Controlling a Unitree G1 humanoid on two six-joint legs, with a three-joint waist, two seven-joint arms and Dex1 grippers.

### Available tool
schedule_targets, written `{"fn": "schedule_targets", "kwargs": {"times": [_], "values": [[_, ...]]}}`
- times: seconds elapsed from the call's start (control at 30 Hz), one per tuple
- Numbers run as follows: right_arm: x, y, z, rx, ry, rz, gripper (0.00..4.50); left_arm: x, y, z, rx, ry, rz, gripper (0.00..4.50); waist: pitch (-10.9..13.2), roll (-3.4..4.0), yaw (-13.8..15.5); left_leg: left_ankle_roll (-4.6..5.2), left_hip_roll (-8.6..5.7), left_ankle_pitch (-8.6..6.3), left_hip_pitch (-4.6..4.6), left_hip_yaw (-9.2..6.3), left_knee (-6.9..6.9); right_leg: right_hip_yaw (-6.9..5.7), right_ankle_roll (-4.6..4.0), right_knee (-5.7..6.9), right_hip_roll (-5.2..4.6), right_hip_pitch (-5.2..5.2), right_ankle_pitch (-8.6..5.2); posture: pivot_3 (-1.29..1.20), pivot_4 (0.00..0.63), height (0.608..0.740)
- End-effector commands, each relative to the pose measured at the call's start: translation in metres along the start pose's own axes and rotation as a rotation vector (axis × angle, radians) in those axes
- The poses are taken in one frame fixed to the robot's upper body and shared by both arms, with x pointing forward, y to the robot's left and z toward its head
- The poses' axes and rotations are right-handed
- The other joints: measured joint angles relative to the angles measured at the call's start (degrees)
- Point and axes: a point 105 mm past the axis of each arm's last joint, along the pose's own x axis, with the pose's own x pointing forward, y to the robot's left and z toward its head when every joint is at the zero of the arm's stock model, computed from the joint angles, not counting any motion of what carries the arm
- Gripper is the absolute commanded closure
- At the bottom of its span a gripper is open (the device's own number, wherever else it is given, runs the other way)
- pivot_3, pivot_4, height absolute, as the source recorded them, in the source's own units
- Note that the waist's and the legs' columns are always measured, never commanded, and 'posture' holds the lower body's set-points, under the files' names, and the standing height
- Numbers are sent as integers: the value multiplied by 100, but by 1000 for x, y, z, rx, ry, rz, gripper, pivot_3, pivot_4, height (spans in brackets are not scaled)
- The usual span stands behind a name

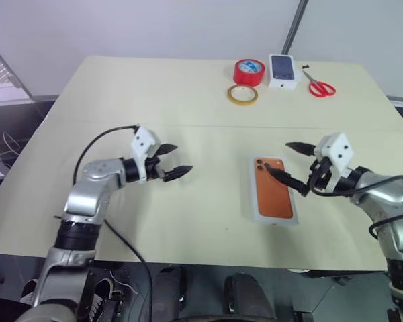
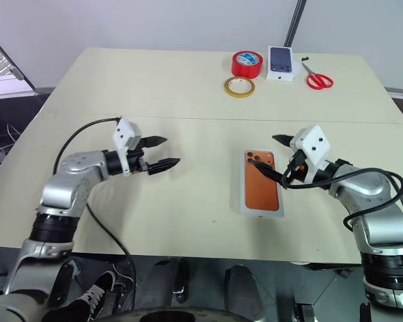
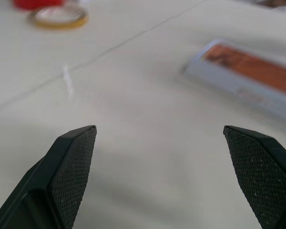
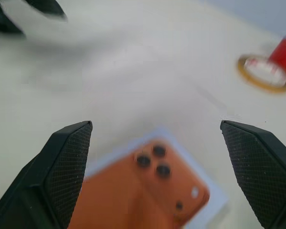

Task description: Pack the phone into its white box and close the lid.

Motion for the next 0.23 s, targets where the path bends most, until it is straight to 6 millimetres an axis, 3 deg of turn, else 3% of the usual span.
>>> {"fn": "schedule_targets", "kwargs": {"times": [0.03, 0.1, 0.23], "values": [[-23, -10, -11, -62, 49, -21, 0, -24, -3, 4, 46, -25, 34, 37, 0, 0, -14, 2, -2, -1, 0, 0, 0, 0, 0, -4, -4, 4, 0, 0, 150, 728], [-40, -15, -24, -82, 92, -28, 0, -39, -6, -6, 18, -10, 55, 37, -1, 1, -19, 5, -2, -4, 1, 1, 0, 1, 0, -12, -7, 8, 0, 0, 150, 728], [-61, -23, -29, -64, 107, -31, 0, -62, -4, -18, 55, 16, 118, 37, 0, 2, -27, 4, 0, -5, 3, 0, -11, 2, -3, -15, -9, 5, 1, 0, 150, 728]]}}
